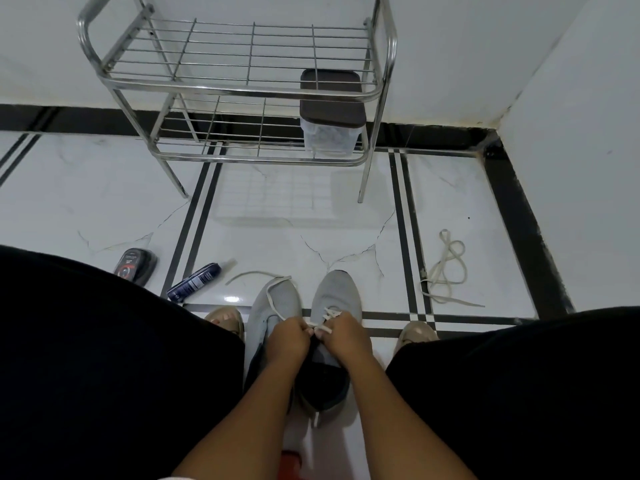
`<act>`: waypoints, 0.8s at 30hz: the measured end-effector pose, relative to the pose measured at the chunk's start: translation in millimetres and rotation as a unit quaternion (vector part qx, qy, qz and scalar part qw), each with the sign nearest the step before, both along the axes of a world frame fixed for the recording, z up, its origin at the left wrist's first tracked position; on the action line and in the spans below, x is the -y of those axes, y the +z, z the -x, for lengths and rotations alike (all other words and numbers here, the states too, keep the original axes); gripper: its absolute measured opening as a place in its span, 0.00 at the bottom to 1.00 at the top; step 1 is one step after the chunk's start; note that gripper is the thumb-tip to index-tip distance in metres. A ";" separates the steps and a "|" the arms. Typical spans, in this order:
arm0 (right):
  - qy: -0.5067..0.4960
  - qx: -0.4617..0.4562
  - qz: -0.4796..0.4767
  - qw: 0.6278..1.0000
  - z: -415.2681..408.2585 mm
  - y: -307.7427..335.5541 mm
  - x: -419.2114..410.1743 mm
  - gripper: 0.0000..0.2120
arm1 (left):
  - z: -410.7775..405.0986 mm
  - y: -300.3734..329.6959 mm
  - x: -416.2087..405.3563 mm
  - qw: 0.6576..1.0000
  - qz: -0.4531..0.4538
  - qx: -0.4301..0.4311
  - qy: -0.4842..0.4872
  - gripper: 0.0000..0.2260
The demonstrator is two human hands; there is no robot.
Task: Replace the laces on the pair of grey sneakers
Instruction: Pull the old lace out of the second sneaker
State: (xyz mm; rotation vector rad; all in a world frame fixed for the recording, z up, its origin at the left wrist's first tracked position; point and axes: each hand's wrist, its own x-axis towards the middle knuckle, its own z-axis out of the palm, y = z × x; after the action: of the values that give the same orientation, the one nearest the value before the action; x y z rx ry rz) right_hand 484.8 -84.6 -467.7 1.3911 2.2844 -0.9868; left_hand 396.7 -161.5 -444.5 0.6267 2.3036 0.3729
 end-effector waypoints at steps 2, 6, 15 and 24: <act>-0.168 -0.069 0.054 0.982 -0.7 9.8 -19.2 0.12 | 1.1 -1.0 -0.3 1.000 0.012 -0.001 -0.001 0.09; -0.441 -0.184 0.076 0.875 -10.4 40.7 -74.5 0.15 | 5.7 -5.3 -4.9 0.998 0.049 0.011 -0.038 0.13; -0.153 0.049 0.001 0.987 -18.6 53.3 -51.3 0.04 | -4.4 -4.5 -34.7 0.969 -0.017 -0.070 -0.236 0.13; -0.056 0.090 0.038 0.994 -28.5 23.7 8.8 0.15 | -16.7 -21.2 -22.8 0.940 -0.032 -0.161 -0.299 0.10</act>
State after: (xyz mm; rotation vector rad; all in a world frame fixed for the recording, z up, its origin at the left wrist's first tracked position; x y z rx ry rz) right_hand 513.3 -93.5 -444.0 1.5228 2.0387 -0.9301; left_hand 413.4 -138.7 -465.7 1.4593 2.2552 0.0511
